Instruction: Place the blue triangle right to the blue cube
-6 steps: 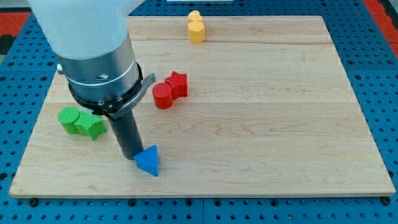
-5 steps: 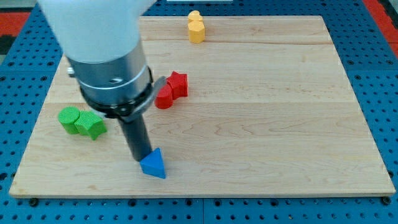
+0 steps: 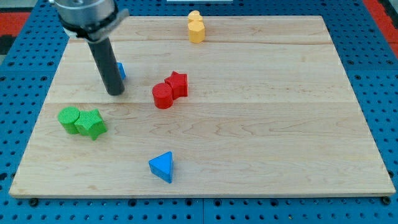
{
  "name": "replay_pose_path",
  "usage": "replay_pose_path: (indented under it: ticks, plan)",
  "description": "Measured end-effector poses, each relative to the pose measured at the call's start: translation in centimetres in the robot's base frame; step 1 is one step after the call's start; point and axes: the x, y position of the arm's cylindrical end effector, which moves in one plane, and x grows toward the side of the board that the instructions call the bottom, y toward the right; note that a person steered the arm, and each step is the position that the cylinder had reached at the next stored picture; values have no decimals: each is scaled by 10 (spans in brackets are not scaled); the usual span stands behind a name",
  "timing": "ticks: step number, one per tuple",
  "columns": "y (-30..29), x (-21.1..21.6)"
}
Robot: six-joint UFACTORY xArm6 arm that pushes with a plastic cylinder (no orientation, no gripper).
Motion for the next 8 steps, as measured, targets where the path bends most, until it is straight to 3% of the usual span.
replay_pose_path:
  ticks: [3,4,6,8]
  plan:
    - [30,-137]
    - [-7,-169]
    - [-14,-119]
    - [2,-18]
